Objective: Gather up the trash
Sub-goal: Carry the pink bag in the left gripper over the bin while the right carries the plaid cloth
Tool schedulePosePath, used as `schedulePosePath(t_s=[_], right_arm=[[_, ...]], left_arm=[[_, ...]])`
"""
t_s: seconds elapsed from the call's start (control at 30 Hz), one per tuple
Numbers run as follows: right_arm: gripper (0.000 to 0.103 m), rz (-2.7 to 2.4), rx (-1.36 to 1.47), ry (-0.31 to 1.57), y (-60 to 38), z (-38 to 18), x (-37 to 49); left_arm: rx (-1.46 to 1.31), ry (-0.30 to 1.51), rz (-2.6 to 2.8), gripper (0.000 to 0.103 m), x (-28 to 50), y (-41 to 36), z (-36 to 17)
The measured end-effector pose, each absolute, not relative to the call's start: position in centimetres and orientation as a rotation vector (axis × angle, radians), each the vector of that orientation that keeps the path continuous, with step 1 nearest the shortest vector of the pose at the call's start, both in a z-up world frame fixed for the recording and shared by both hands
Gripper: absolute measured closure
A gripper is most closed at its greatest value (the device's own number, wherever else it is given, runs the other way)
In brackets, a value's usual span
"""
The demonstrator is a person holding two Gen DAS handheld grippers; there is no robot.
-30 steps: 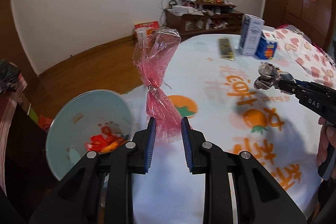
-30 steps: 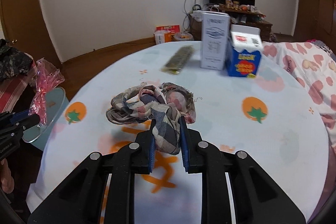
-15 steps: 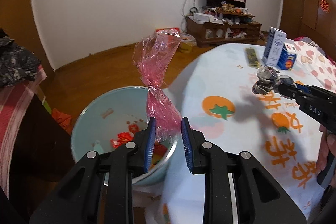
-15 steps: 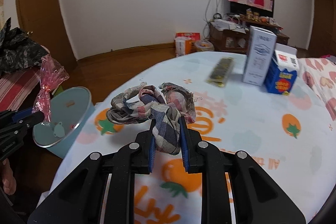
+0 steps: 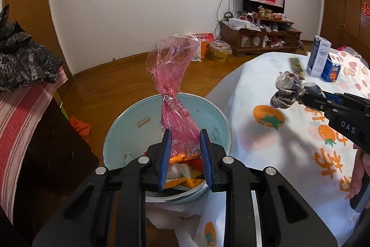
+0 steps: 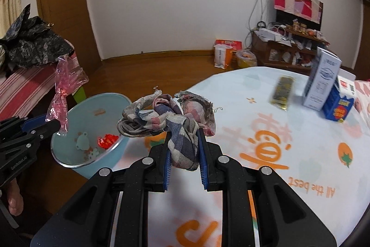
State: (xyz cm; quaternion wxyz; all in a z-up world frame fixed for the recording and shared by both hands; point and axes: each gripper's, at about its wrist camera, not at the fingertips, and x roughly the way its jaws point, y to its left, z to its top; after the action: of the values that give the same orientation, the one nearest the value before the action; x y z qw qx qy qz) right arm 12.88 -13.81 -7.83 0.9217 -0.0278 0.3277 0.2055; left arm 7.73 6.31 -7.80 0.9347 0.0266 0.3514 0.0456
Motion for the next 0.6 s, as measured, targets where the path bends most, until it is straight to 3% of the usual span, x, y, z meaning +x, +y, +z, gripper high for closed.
schedulePosePath(t_s=[0.6], right_arm=[[0.082, 0.516, -0.111, 0.665, -8.2, -7.6, 13.1]], left_arm=[[0.021, 0.718, 0.172, 0.078, 6.6, 10.1, -7.8]])
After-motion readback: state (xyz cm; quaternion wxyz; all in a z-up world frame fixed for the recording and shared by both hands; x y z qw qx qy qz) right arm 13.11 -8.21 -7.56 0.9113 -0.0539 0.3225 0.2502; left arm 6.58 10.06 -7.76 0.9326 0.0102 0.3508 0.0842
